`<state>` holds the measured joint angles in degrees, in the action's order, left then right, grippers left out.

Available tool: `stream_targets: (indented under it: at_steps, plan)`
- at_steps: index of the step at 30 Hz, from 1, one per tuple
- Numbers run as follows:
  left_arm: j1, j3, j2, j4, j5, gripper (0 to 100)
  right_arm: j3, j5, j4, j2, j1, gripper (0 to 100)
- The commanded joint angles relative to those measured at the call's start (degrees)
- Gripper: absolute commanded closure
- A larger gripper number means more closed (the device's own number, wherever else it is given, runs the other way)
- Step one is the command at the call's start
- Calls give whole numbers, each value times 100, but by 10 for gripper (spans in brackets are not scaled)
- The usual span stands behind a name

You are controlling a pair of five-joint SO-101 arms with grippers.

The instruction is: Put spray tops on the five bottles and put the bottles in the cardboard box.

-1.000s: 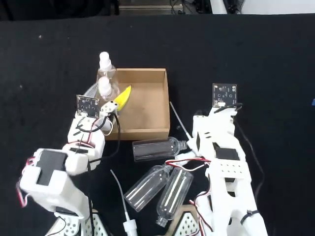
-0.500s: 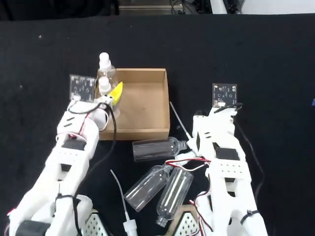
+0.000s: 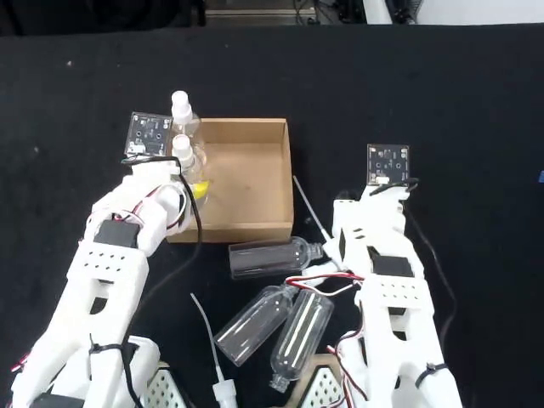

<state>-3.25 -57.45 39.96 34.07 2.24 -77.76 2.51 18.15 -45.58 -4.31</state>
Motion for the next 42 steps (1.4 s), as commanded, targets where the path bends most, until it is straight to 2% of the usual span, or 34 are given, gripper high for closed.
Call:
stream_targets:
  at_steps: [1, 6, 9, 14, 19, 29, 32, 42]
  plan:
    - [171, 321, 211, 149, 9, 766, 75, 26, -141, -84, -26, 983]
    - [145, 295, 141, 202, 0, 766, 66, 26, -141, -84, -18, 983]
    - [180, 224, 141, 220, -308, 775, 66, 26, -141, -84, -18, 983]
    - [57, 514, 141, 818, -422, 915, 66, 26, -141, -84, -18, 983]
    - [-75, 699, 132, 1090, -422, 934, 66, 26, -141, -84, -18, 983]
    - [-92, 673, 132, 967, -440, 934, 57, 26, -141, -84, -18, 983]
    - [-92, 664, 123, 941, -677, 934, 48, 26, -141, -84, -18, 983]
    - [-444, 92, 123, 62, -756, 934, 48, 26, -141, -84, -35, 983]
